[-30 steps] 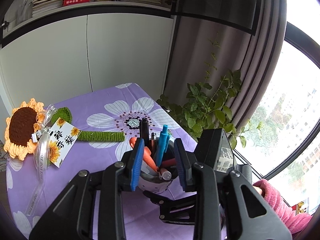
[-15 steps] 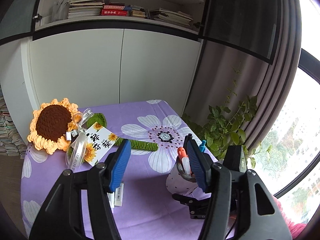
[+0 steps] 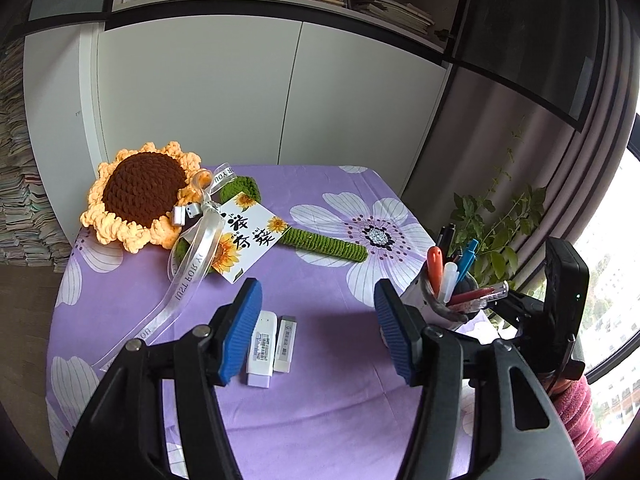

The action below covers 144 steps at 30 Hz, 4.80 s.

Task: Organize stationery
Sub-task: 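Move the left gripper back down to the two white erasers, then grasp the small white eraser with the left gripper, then lower the small white eraser into the grey cup and open the left gripper, then grasp the larger white eraser with the left gripper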

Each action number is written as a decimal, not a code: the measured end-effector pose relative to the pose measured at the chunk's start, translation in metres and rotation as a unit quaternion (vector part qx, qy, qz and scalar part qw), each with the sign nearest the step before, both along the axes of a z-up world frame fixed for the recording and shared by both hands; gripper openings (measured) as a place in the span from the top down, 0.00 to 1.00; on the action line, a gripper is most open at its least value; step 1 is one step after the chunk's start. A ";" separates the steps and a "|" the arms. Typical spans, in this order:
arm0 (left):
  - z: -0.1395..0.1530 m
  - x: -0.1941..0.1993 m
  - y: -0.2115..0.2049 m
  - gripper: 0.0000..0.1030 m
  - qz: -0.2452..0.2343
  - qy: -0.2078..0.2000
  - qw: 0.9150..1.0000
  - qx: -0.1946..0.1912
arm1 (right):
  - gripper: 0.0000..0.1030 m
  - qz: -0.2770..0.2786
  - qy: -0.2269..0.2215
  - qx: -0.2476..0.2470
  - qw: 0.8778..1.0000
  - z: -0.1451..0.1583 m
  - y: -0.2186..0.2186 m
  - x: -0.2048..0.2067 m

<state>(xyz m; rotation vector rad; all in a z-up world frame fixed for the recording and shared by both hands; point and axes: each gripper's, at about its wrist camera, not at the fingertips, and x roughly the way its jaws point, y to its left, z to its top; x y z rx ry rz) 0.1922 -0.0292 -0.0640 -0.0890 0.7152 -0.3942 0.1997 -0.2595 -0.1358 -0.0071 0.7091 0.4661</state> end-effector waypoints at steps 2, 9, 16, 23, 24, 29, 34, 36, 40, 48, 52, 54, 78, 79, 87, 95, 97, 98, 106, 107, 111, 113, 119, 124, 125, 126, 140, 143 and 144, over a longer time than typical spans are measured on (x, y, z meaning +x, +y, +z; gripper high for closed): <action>-0.001 -0.001 0.000 0.45 -0.001 0.002 1.000 0.000 | 0.24 0.003 -0.005 0.004 1.000 0.004 0.001 0.000; -0.010 0.002 0.001 0.45 0.000 0.005 1.000 0.015 | 0.30 -0.011 -0.018 -0.041 0.999 0.005 0.019 0.002; -0.050 0.022 0.007 0.45 0.021 0.057 0.996 0.067 | 0.30 -0.013 -0.032 -0.023 0.999 0.001 0.014 0.000; -0.071 0.025 -0.001 0.45 0.004 0.080 0.993 0.087 | 0.30 -0.011 -0.061 -0.010 0.998 -0.005 0.012 -0.006; -0.070 0.024 -0.005 0.45 -0.002 0.078 0.993 0.091 | 0.30 -0.010 -0.061 -0.008 0.998 -0.005 0.012 -0.006; -0.073 0.025 -0.021 0.45 -0.020 0.079 0.992 0.097 | 0.30 -0.009 -0.059 -0.005 0.998 -0.005 0.011 -0.005; -0.076 0.026 -0.027 0.45 -0.028 0.081 0.991 0.103 | 0.29 -0.007 -0.043 -0.007 0.999 -0.008 0.012 0.001; -0.077 0.027 -0.027 0.45 -0.029 0.082 0.991 0.103 | 0.29 -0.009 -0.045 -0.016 0.999 -0.008 0.014 0.001; -0.077 0.028 -0.027 0.45 -0.036 0.086 0.991 0.095 | 0.29 -0.014 -0.051 -0.040 0.998 -0.007 0.021 -0.001; -0.076 0.029 -0.038 0.47 -0.084 0.076 0.991 0.070 | 0.30 -0.011 -0.053 -0.045 0.998 -0.008 0.024 -0.001; -0.085 0.041 -0.042 0.54 -0.079 0.086 0.989 0.087 | 0.30 -0.010 -0.052 -0.043 0.998 -0.008 0.023 -0.001; -0.089 0.049 -0.041 0.59 -0.078 0.101 0.989 0.080 | 0.30 -0.010 -0.052 -0.041 0.998 -0.008 0.022 -0.001; -0.109 0.080 -0.037 0.86 -0.043 0.130 0.982 0.131 | 0.30 -0.010 -0.051 -0.039 0.998 -0.008 0.021 -0.002; -0.107 0.080 -0.036 0.86 -0.040 0.129 0.982 0.129 | 0.30 -0.010 -0.051 -0.039 0.998 -0.008 0.021 -0.002; -0.055 0.050 -0.035 0.86 -0.058 0.072 0.991 0.092 | 0.30 -0.010 -0.051 -0.039 0.998 -0.008 0.022 -0.002; 0.007 0.017 -0.046 0.86 -0.095 -0.004 0.994 0.056 | 0.30 -0.010 -0.051 -0.039 0.998 -0.008 0.021 -0.003; 0.024 0.011 -0.048 0.86 -0.105 -0.019 0.993 0.043 | 0.30 -0.010 -0.051 -0.039 0.998 -0.008 0.022 -0.002; 0.031 0.008 -0.049 0.86 -0.111 -0.026 0.993 0.036 | 0.30 -0.010 -0.051 -0.039 0.998 -0.008 0.022 -0.002; 0.058 -0.002 -0.083 0.86 -0.174 -0.048 0.983 0.010 | 0.30 -0.011 -0.051 -0.038 0.998 -0.008 0.021 -0.003; 0.055 -0.001 -0.088 0.86 -0.178 -0.045 0.983 0.014 | 0.30 -0.011 -0.051 -0.038 0.998 -0.008 0.021 -0.003; 0.035 0.005 -0.106 0.86 -0.186 -0.023 0.981 0.042 | 0.30 -0.011 -0.050 -0.036 0.998 -0.008 0.021 -0.004; 0.021 0.010 -0.112 0.86 -0.190 -0.005 0.980 0.059 | 0.30 -0.011 -0.050 -0.034 0.998 -0.007 0.021 -0.003; 0.010 0.013 -0.112 0.84 -0.194 0.007 0.979 0.065 | 0.29 -0.011 -0.049 -0.033 0.998 -0.009 0.021 -0.002; 0.027 0.010 -0.094 0.68 -0.172 -0.014 0.984 0.042 | 0.29 -0.011 -0.049 -0.033 0.998 -0.010 0.022 -0.002; 0.031 0.009 -0.088 0.59 -0.161 -0.023 0.986 0.038 | 0.29 -0.010 -0.049 -0.033 0.998 -0.010 0.022 -0.002; 0.034 0.009 -0.081 0.57 -0.149 -0.030 0.988 0.034 | 0.29 -0.010 -0.049 -0.033 0.998 -0.010 0.021 -0.001; -0.037 0.034 0.013 0.57 0.018 0.079 0.994 0.073 | 0.29 -0.010 -0.049 -0.033 0.998 -0.010 0.021 -0.001; -0.055 0.043 0.017 0.57 0.033 0.113 0.989 0.085 | 0.29 -0.010 -0.049 -0.033 0.998 -0.010 0.022 -0.001; -0.059 0.046 0.016 0.57 0.038 0.122 0.988 0.089 | 0.29 -0.010 -0.049 -0.033 0.998 -0.010 0.021 -0.001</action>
